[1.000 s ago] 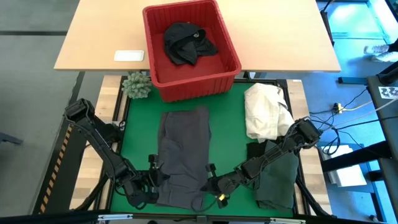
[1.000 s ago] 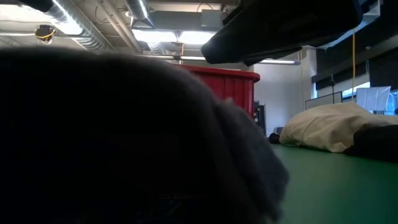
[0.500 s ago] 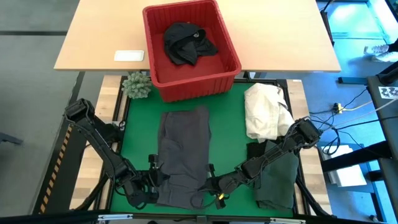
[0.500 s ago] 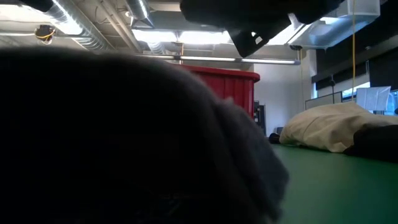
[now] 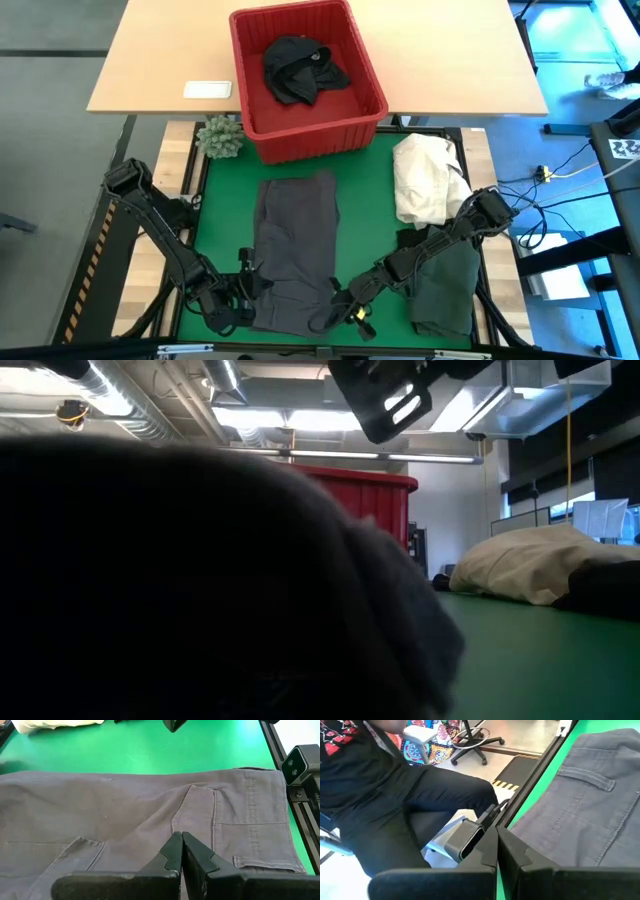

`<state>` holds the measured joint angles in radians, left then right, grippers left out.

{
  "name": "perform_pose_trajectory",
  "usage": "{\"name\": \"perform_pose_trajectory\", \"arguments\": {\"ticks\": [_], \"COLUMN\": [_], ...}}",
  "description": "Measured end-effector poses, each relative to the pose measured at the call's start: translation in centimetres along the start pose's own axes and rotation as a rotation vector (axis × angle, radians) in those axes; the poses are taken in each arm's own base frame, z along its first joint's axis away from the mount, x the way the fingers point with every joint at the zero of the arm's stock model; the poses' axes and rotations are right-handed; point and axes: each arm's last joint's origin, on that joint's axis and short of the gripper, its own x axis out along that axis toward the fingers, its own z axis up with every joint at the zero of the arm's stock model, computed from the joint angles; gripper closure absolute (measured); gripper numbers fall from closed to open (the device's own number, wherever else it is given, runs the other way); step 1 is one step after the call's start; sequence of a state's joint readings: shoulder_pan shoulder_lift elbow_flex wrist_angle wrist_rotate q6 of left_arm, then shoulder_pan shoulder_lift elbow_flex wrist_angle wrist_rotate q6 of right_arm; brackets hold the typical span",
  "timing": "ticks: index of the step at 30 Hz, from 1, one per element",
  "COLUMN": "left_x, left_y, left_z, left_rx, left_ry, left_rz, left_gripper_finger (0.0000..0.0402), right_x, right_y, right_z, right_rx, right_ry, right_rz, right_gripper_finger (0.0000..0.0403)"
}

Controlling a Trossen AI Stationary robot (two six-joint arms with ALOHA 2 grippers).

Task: Fold laundry
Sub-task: Fold the gray pants

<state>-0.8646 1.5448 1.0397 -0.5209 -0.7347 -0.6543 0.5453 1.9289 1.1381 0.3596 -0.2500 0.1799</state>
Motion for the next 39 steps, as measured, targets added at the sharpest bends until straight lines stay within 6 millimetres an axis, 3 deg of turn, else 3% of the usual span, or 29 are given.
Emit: {"name": "perform_pose_trajectory", "arguments": {"ticks": [10, 20, 29, 34, 39], "left_x": [0.0, -0.2, -0.2, -0.2, -0.2], "left_y": [0.0, -0.2, -0.2, -0.2, -0.2], "left_z": [0.0, -0.1, -0.1, -0.1, -0.1], "left_rx": [-0.001, -0.018, -0.017, -0.017, -0.017], "left_ry": [0.000, -0.001, -0.003, -0.003, -0.003], "left_rz": [0.000, -0.006, -0.003, -0.003, -0.003], "left_gripper_finger": [0.0401, 0.0401, 0.0401, 0.0401, 0.0401], "right_x": [0.0, -0.1, -1.2, -2.1, -2.5], "right_y": [-0.3, -0.3, -3.6, -6.1, -7.2], "right_z": [0.3, 0.7, 2.0, 2.0, 1.8], "right_rx": [0.090, 0.395, 0.610, 0.849, 0.907], "right_ry": [-0.056, -0.133, -0.245, -0.269, -0.268], "right_rz": [-0.145, -0.157, -0.177, -0.200, -0.239], "right_gripper_finger": [0.0400, 0.0400, 0.0400, 0.0400, 0.0400]}}
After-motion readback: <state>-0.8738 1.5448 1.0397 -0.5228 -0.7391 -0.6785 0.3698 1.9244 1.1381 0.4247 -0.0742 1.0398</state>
